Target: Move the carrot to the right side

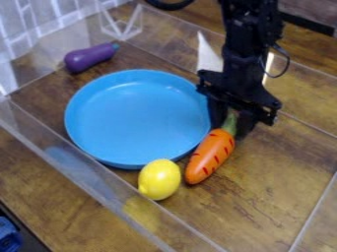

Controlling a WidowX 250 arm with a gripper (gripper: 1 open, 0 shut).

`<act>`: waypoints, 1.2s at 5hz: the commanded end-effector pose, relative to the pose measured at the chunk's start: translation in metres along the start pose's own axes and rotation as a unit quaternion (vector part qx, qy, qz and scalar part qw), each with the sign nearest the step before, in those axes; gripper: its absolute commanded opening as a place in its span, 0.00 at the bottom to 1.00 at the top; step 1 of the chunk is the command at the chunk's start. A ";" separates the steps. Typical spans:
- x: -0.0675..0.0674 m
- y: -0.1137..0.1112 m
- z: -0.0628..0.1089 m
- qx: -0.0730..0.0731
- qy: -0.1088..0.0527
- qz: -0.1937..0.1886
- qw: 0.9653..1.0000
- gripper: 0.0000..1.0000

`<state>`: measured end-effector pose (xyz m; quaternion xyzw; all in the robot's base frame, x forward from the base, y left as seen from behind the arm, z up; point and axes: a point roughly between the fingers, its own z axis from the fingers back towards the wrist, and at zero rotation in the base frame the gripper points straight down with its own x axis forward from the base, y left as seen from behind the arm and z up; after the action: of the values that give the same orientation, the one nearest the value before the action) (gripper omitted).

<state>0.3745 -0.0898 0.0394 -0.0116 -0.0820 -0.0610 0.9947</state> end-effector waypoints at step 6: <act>0.023 -0.013 0.001 -0.037 -0.033 -0.008 0.999 1.00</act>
<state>0.3889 -0.0980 0.0264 -0.0455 -0.0857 -0.0610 0.9934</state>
